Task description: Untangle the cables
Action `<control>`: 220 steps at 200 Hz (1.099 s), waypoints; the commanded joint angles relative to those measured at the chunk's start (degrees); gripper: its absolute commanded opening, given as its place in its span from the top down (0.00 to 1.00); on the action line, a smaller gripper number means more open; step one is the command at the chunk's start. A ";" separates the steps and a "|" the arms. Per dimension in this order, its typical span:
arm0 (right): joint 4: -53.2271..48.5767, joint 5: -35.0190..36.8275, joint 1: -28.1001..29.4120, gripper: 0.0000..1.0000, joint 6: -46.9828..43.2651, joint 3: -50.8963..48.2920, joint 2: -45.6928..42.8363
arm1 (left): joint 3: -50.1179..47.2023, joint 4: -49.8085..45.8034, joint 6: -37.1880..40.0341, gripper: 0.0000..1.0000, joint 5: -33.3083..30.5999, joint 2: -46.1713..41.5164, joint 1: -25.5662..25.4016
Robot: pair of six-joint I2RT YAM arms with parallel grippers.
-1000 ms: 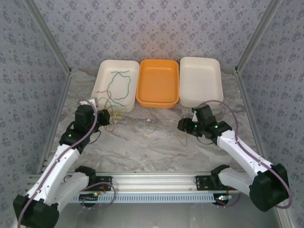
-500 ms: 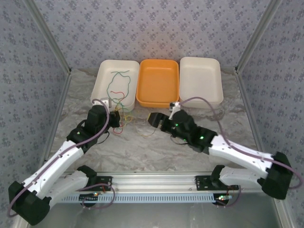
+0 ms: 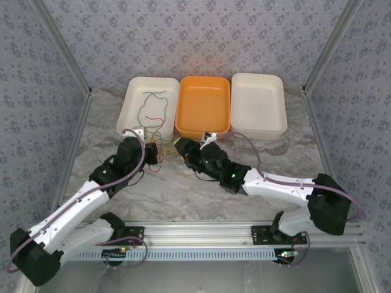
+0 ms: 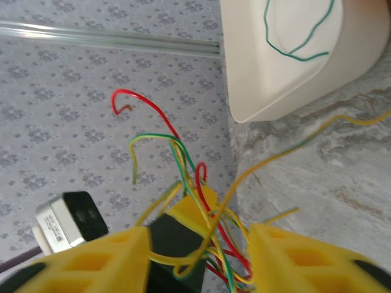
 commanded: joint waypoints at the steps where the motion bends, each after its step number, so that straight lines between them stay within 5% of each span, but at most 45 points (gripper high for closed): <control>1: 4.62 1.87 -1.33 0.70 3.82 -0.13 0.61 | -0.28 1.72 -0.90 1.00 -1.34 -1.41 -0.70; 28: 7.88 0.08 -3.22 1.00 3.07 -0.44 0.77 | -0.64 1.80 -1.30 1.00 -1.34 -1.41 -0.81; 66: 3.76 1.44 -6.68 1.00 -1.97 -4.05 -8.25 | -2.13 2.31 -2.39 1.00 -1.59 -2.09 -0.83; 131: -25.32 2.16 -14.83 1.00 -20.89 6.84 -29.22 | -2.89 -0.94 -5.31 1.00 -6.35 4.92 -0.82; 173: -37.15 -7.12 -20.86 1.00 -26.48 16.13 -29.33 | -2.71 -4.00 -9.06 1.00 -10.22 13.99 -0.21; 220: -42.55 -8.71 -21.31 1.00 -31.16 19.28 -30.09 | -3.19 -1.38 -9.41 0.95 -7.14 23.52 0.02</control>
